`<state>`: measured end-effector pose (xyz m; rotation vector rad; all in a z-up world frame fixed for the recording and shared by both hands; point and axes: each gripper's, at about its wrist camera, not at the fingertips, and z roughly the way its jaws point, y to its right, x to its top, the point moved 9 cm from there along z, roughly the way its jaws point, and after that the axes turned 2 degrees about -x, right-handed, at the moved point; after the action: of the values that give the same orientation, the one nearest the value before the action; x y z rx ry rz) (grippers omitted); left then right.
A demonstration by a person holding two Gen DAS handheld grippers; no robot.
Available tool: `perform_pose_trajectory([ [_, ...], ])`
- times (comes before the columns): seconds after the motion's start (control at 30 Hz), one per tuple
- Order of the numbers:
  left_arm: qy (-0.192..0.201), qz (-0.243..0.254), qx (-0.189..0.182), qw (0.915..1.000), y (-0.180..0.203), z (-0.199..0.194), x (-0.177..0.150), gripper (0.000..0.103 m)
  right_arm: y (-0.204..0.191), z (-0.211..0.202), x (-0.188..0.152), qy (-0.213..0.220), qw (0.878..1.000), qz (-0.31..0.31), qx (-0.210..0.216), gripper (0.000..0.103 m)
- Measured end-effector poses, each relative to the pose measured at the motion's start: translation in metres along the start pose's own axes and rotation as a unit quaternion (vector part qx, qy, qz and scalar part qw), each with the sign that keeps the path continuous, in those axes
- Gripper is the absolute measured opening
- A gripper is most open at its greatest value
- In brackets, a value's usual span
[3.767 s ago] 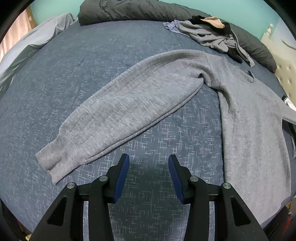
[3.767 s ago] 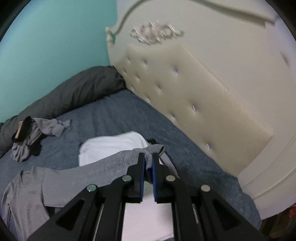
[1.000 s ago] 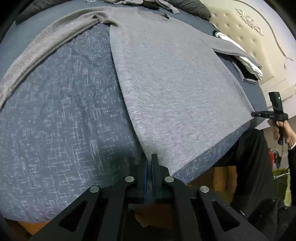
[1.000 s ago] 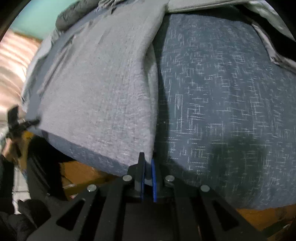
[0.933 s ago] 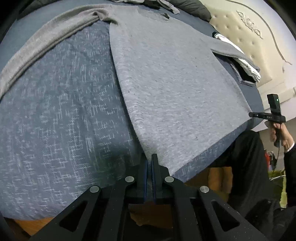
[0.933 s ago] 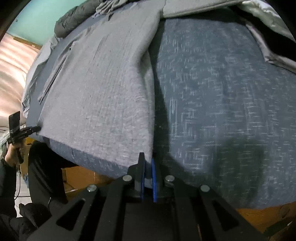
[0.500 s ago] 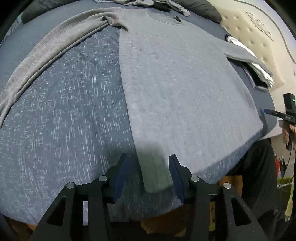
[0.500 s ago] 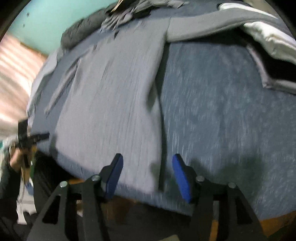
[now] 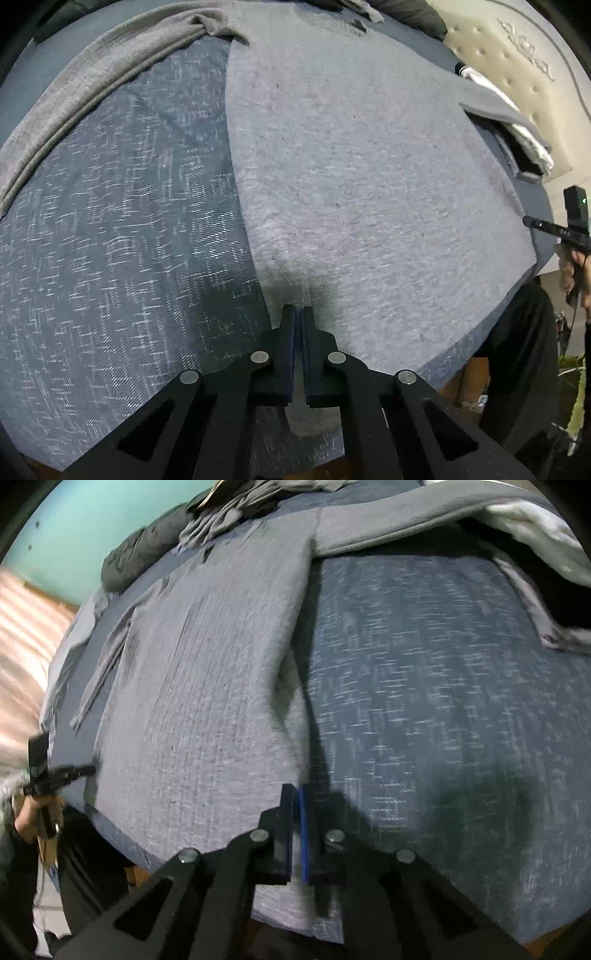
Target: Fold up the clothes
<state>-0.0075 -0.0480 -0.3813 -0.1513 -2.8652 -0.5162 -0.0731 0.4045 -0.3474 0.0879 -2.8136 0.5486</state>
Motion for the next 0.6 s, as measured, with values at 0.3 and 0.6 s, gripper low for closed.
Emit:
perform_pose_trajectory([
  [0.3,0.003,-0.005,-0.005,1.0000,-0.008,-0.015,-0.015,0.002,0.019,0.009,-0.015,-0.019,0.999,0.035,-0.017,0.002],
  [0.6,0.005,-0.006,-0.007,1.0000,-0.002,-0.015,0.009,0.006,0.012,-0.003,0.011,0.005,1.000,0.017,-0.019,0.011],
])
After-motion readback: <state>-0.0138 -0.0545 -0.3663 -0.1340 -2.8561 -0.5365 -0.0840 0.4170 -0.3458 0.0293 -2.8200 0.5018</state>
